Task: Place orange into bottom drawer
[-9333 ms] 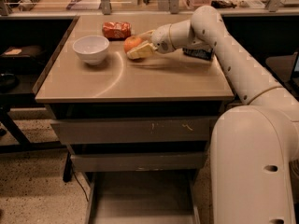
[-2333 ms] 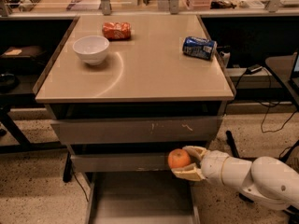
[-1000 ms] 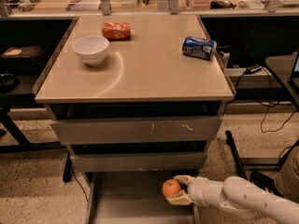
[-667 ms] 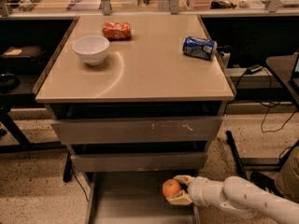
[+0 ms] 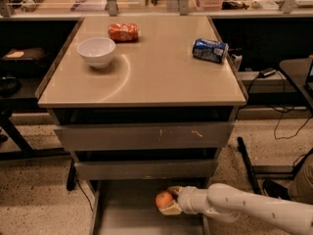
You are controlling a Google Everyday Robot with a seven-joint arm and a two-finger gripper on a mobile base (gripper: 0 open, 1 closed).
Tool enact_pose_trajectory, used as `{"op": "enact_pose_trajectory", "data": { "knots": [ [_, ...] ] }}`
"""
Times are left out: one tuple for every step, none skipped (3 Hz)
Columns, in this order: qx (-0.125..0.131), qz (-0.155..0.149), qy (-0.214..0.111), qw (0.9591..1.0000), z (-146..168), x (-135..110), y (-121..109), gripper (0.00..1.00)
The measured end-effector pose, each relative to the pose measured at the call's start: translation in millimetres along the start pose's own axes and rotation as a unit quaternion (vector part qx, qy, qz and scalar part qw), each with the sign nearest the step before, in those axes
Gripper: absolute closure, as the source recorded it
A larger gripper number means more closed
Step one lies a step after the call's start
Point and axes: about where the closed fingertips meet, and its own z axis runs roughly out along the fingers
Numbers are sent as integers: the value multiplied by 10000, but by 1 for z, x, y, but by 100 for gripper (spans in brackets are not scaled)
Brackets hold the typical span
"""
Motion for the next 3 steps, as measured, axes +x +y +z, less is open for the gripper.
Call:
{"op": "enact_pose_trajectory", "data": {
  "knots": [
    [-19, -73, 169, 9998, 49, 16, 1, 100],
    [7, -177, 291, 9994, 84, 40, -3, 100],
    [16, -193, 443, 9988, 112, 68, -9, 100]
  ]
}}
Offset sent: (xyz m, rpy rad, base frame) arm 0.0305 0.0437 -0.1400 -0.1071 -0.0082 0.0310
